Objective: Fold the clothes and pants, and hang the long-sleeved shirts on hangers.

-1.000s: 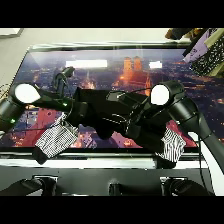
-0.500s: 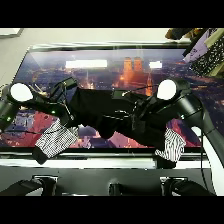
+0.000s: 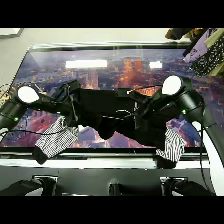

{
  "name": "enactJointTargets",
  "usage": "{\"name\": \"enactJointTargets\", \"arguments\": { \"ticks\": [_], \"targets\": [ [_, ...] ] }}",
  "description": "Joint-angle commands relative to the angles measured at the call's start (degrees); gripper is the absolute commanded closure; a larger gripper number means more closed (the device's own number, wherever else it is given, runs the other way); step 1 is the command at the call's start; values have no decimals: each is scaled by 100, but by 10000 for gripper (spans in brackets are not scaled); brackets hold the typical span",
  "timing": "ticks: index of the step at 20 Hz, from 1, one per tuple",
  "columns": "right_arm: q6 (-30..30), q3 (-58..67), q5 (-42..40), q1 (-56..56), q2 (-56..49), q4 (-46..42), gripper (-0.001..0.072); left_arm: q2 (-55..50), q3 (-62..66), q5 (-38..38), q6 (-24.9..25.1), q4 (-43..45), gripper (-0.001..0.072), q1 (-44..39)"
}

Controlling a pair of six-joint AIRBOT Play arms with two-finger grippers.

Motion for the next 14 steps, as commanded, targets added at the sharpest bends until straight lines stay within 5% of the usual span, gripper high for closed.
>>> {"name": "enactJointTargets", "arguments": {
  "ticks": [1,3,6,8,9,11,12,14],
  "targets": [
    [-275,2,-111,92,-44,94,684,-153,-9,234,262,-282,74,-160],
    [-313,2,-234,188,-48,111,684,-245,-7,363,260,-284,77,-299],
    [-313,2,-310,208,-48,101,684,-424,-7,372,304,-284,267,-492],
    [-310,2,-275,208,-46,96,684,-459,-7,343,450,-302,616,-531],
    [-310,2,-267,208,-46,94,683,-446,-4,337,509,-306,683,-527],
    [-308,2,-284,188,-46,57,680,-415,55,330,483,-315,684,-507],
    [-302,4,-306,125,-33,57,645,-389,120,330,415,-315,685,-503],
    [-68,9,-310,-151,39,50,342,-343,278,330,195,-317,685,-468]
  ]
}}
